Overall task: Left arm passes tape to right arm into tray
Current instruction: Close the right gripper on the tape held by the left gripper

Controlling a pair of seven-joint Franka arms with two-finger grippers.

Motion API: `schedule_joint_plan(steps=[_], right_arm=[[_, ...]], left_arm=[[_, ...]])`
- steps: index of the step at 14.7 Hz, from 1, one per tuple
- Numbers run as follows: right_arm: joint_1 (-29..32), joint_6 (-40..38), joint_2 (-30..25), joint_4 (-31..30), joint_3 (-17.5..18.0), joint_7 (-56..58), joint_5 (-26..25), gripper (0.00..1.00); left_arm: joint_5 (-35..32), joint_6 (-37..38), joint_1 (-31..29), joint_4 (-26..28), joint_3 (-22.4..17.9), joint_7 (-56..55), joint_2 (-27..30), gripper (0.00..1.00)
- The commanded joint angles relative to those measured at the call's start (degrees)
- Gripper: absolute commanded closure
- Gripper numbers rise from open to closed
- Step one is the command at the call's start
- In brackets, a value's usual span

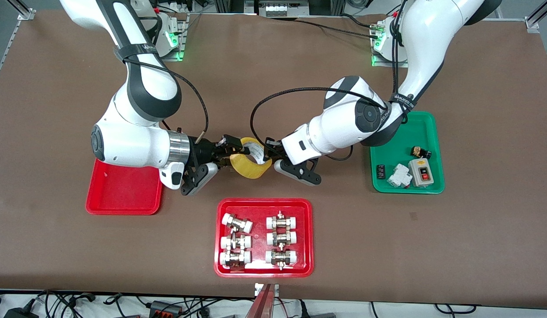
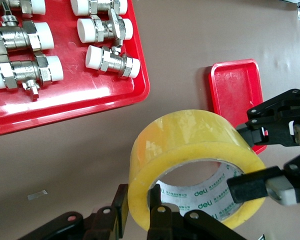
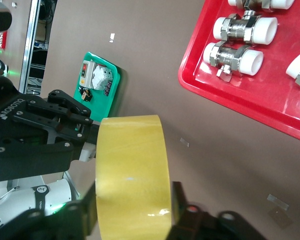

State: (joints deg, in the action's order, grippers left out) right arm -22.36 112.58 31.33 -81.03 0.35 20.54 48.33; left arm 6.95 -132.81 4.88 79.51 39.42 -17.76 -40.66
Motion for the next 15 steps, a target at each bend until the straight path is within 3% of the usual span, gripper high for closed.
schedule_joint_plan(steps=[1,4,5,6,7,12,15], right_arm=[[0.5,-0.9,0.0,0.4,-0.3,-0.4,1.0,0.55],[0.5,-0.9,0.0,0.4,-0.3,0.1,0.9,0.59],[0.5,-0.9,0.0,0.4,-0.3,0.1,1.0,0.59],[0.5,-0.9,0.0,0.4,-0.3,0.2,0.9,0.61],[0.5,-0.9,0.0,0.4,-0.3,0.1,0.9,0.61],[0.5,-0.9,0.0,0.4,-0.3,0.2,0.9,0.63],[0.4,-0.9,0.0,0.3,-0.3,0.4,0.3,0.63]], left_arm=[[-0.9,0.0,0.5,-2.2,0.0,-0.4,-0.9,0.97],[-0.9,0.0,0.4,-2.2,0.0,-0.5,-0.9,0.94],[-1.0,0.0,0.4,-2.2,0.0,-0.5,-0.8,0.84],[-1.1,0.0,0.3,-2.2,0.0,-0.3,-0.7,0.14],[-2.4,0.1,0.0,-2.2,0.0,-0.3,-0.7,0.00],[-2.8,1.1,-2.2,-2.2,0.1,-0.4,0.1,0.00],[-2.8,8.2,-5.9,-2.3,1.0,-0.4,2.0,0.00]])
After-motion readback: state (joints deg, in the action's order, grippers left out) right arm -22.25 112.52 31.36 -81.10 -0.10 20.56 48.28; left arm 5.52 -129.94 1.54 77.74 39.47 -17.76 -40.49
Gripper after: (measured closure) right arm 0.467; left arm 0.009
